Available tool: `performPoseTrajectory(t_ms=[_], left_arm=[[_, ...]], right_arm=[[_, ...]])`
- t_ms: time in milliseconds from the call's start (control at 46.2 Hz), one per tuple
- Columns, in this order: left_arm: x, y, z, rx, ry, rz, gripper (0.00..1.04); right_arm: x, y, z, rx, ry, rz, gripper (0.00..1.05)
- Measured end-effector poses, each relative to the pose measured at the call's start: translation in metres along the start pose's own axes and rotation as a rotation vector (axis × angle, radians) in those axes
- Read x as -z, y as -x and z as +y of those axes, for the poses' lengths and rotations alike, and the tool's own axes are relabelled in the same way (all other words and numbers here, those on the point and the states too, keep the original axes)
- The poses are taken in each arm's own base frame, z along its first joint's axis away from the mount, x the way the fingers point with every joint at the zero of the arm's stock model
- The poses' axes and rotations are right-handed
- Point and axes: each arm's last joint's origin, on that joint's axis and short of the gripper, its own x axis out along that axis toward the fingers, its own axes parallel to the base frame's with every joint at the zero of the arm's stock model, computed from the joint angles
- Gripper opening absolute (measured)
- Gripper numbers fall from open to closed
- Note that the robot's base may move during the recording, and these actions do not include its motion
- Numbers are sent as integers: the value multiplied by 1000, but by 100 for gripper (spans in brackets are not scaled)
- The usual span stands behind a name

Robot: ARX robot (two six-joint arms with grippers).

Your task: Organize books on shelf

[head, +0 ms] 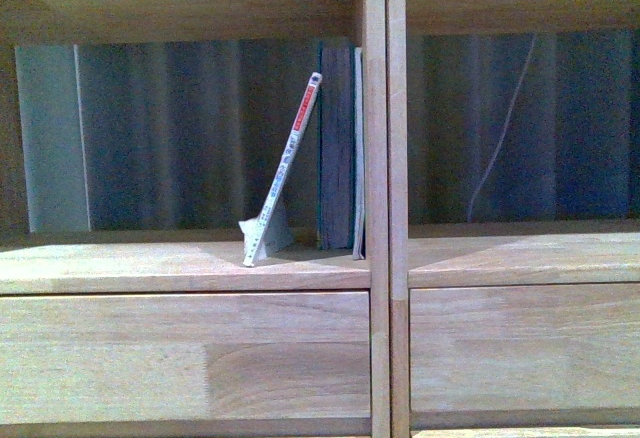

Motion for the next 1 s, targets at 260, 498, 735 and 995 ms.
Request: performPoseTrajectory(t_ms=[260, 498, 735, 995], left_arm=[[11, 13, 0, 0, 0, 2, 3], [16, 20, 0, 0, 0, -2, 3], [24, 26, 0, 0, 0, -10, 3], [24, 32, 0, 0, 0, -14, 3]], right_arm=[[9, 0, 0, 0, 2, -3, 3], [15, 0, 0, 0, 2, -2, 3], [22, 1, 0, -1, 3, -14, 3], [22, 1, 0, -1, 3, -16, 3]])
